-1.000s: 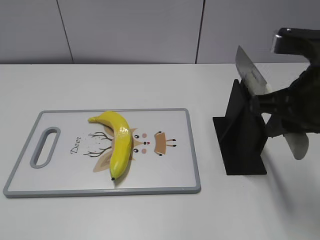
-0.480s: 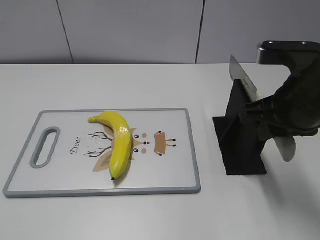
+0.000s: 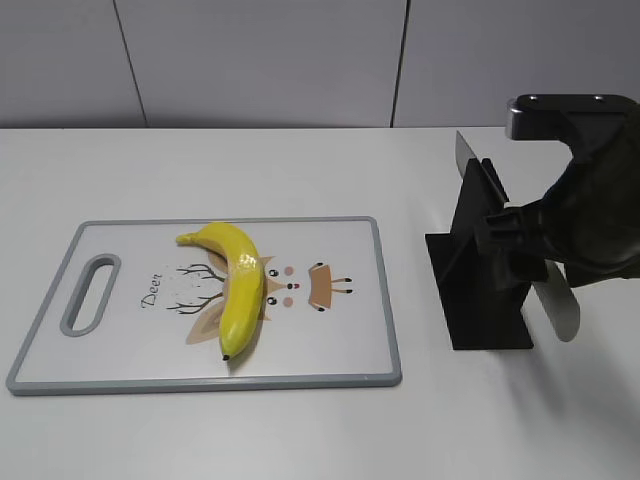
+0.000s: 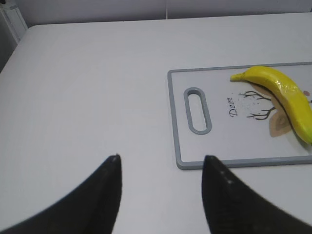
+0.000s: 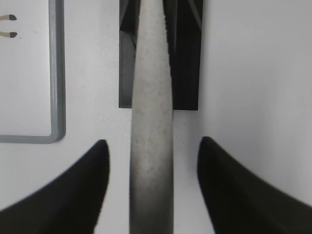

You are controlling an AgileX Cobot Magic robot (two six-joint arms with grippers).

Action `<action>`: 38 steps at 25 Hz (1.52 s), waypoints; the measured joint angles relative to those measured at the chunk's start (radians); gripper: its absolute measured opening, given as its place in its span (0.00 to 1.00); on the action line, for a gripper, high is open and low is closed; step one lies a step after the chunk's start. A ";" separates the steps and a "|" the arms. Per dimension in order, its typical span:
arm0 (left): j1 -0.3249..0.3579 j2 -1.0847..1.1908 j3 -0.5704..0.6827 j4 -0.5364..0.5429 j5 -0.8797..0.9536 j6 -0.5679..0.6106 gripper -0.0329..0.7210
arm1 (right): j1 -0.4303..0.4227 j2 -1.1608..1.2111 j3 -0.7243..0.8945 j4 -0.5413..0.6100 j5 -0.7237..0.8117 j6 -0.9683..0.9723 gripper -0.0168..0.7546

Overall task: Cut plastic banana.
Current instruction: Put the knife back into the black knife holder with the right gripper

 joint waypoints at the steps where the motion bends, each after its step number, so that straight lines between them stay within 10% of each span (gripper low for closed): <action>1: 0.000 0.000 0.000 0.000 0.000 0.000 0.71 | 0.000 0.000 0.000 0.000 0.004 0.000 0.74; 6: 0.000 0.000 0.000 0.000 0.000 0.000 0.71 | 0.000 -0.005 0.000 0.003 0.040 -0.023 0.89; 20: 0.000 0.000 0.000 0.000 0.000 0.000 0.71 | 0.042 -0.280 0.015 0.162 0.043 -0.431 0.88; 38: 0.000 0.000 0.000 0.000 0.000 0.000 0.71 | 0.043 -1.023 0.409 0.175 0.170 -0.643 0.80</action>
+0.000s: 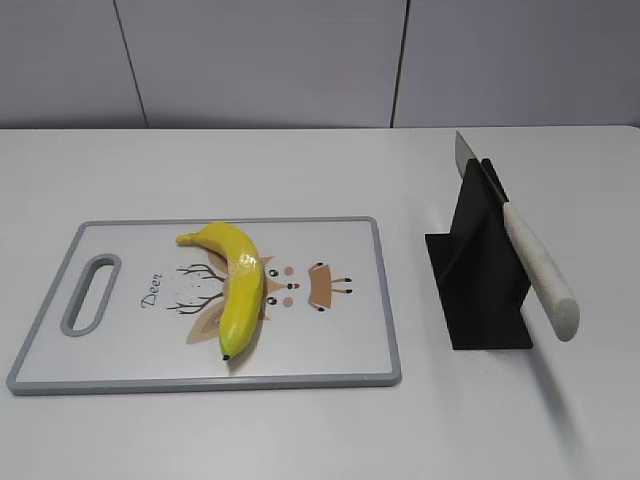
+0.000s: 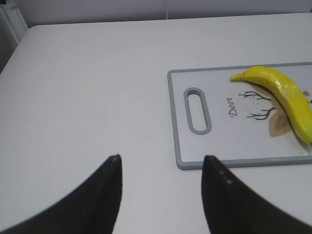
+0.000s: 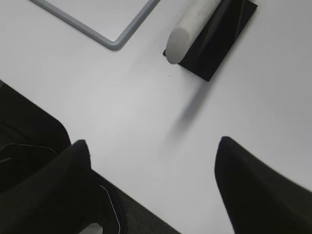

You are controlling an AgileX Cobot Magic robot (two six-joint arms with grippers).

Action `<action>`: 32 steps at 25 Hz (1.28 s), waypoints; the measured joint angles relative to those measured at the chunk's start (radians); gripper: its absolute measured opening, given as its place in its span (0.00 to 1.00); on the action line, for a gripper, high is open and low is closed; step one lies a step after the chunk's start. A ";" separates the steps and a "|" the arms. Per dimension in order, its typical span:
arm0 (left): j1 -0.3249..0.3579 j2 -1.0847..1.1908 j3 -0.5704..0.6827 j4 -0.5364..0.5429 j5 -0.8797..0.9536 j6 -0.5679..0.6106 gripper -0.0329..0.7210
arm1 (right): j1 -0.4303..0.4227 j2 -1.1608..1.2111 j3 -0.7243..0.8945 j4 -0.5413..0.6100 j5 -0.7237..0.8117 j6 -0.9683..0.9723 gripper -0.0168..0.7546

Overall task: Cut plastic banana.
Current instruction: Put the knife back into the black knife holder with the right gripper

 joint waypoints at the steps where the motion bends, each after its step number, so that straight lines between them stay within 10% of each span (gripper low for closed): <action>1: 0.000 0.000 0.000 0.000 0.000 0.000 0.71 | 0.000 -0.055 0.006 0.000 0.020 0.000 0.79; 24: -0.001 0.000 0.000 -0.002 -0.003 0.000 0.69 | 0.001 -0.438 0.056 -0.015 0.025 0.006 0.79; 32: -0.001 0.000 0.000 -0.002 -0.003 0.000 0.67 | -0.228 -0.438 0.056 -0.005 0.025 0.005 0.79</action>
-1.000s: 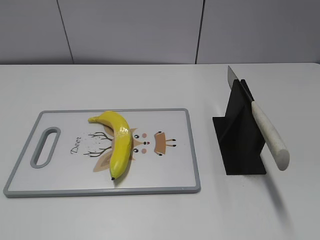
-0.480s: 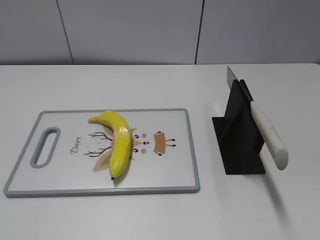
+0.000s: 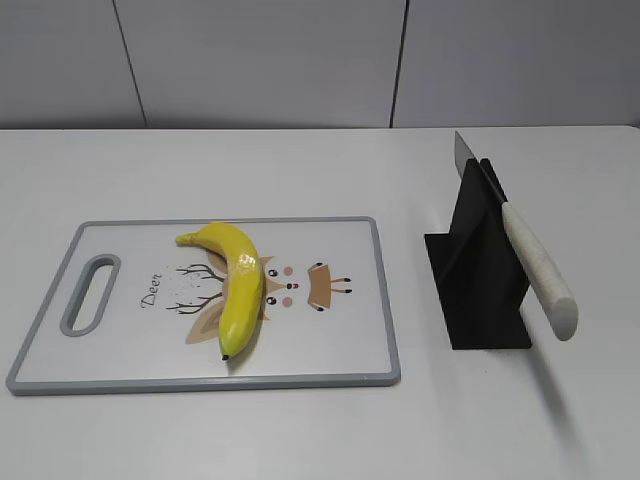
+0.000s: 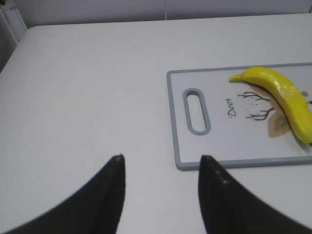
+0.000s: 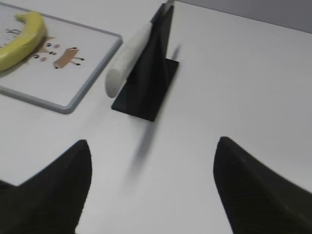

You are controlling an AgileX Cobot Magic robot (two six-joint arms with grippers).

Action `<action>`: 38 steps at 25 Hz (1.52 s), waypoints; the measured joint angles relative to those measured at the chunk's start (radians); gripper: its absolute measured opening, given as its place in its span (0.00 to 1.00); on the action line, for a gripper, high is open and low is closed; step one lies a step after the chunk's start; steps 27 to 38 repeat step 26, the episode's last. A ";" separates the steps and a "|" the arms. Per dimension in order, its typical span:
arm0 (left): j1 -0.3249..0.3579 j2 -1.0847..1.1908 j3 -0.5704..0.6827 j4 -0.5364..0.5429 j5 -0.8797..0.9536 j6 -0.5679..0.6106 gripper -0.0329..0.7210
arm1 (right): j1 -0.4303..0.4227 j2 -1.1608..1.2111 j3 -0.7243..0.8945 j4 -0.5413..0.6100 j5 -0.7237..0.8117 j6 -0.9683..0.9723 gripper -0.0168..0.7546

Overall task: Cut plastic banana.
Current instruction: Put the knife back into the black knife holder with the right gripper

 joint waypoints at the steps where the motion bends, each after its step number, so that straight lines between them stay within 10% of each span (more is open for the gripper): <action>1: 0.000 0.000 0.000 0.000 0.000 0.000 0.66 | -0.036 0.000 0.000 0.000 0.000 0.000 0.79; 7: 0.000 0.000 0.000 0.000 0.000 0.000 0.66 | -0.210 0.000 0.000 0.000 -0.001 0.001 0.79; 38: 0.000 0.000 0.000 0.000 0.000 0.000 0.64 | -0.215 0.000 0.000 0.000 -0.001 0.002 0.79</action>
